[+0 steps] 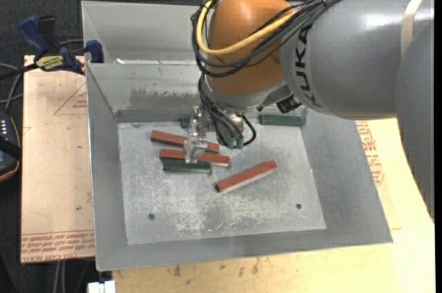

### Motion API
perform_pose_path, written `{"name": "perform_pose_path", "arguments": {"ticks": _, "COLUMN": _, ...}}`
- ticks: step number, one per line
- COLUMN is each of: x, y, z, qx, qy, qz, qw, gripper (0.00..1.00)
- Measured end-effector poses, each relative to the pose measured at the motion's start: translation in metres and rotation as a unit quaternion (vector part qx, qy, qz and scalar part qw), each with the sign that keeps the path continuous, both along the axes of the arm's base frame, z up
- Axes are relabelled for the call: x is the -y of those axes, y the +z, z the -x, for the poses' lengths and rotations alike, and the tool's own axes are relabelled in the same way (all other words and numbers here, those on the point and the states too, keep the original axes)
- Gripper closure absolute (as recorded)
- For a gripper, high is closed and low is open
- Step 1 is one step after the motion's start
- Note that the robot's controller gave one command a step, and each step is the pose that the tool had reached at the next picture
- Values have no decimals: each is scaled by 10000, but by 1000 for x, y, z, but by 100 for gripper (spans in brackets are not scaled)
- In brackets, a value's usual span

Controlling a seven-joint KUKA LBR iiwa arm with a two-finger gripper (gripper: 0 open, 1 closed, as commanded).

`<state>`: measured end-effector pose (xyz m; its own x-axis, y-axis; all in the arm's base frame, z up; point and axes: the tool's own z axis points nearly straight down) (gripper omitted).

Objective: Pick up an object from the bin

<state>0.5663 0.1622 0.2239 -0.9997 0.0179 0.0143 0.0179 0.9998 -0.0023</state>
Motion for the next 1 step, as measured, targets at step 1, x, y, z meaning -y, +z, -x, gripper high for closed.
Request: {"name": "perform_pose_path", "arguments": {"ticks": 1, "x": -25, "y": -66, "z": -15, "qx": 42, "qy": 1917, "qz": -30, "qw": 9814, "gripper": 0}}
